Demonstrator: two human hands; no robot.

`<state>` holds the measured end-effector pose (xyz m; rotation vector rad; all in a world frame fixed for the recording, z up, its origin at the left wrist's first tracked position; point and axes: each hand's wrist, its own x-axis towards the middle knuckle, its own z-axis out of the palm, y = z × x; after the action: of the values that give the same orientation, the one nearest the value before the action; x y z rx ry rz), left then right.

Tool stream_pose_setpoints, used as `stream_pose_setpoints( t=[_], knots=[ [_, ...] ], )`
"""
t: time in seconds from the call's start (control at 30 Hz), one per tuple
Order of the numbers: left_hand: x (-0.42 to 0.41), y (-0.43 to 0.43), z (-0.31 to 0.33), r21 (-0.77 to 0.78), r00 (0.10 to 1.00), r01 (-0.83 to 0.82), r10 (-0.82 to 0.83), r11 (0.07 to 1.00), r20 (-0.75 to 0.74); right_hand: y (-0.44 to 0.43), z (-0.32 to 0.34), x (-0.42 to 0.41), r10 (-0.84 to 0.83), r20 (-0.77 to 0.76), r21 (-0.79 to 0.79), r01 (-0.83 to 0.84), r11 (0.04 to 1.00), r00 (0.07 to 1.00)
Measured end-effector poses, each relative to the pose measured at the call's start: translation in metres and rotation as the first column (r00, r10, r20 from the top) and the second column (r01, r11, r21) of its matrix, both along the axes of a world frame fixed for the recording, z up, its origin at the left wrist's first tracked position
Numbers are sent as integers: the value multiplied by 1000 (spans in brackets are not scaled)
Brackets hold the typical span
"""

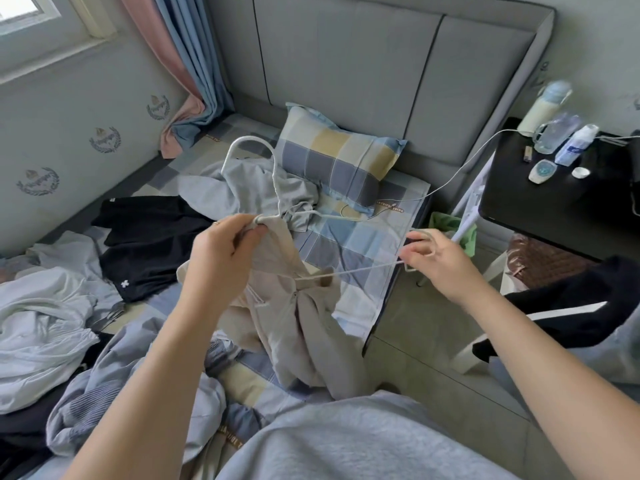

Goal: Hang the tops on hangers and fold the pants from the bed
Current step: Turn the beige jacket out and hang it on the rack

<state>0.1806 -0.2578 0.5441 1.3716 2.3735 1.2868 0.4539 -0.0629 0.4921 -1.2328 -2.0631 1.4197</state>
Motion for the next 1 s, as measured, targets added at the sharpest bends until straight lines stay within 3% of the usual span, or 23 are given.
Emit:
stream_pose_setpoints(
  t=[0.1,0.2,0.3,0.43,0.57,0.67,0.77,0.87,1.0],
  knots=[
    [-1,0,6,6,999,-43,44,999,-20,-11,-19,-8,-98,40,69,95,993,994],
    [6,1,9,33,997,-52,50,998,60,-40,-30,-30,132,72,20,-133,991,989],
    [15,4,10,46,991,-27,20,999,130,-71,-35,-60,367,62,13,-368,930,928],
    [24,7,11,57,979,-24,12,998,203,-91,-46,-92,457,165,43,-469,882,874],
    [20,4,8,84,976,-47,28,995,216,-90,-62,-87,414,371,89,-475,875,831],
    [8,-3,6,93,974,-87,65,992,216,-75,-71,-68,321,530,211,-488,847,785],
    [-4,-11,3,78,973,-76,57,994,225,-54,-69,-49,240,612,210,-448,869,754],
    [-8,-16,0,37,975,-13,4,999,224,-39,-61,-35,130,568,331,-370,868,813],
    [-8,-21,2,5,970,62,-61,998,235,-32,-51,-22,65,329,575,-255,777,942]
  ],
)
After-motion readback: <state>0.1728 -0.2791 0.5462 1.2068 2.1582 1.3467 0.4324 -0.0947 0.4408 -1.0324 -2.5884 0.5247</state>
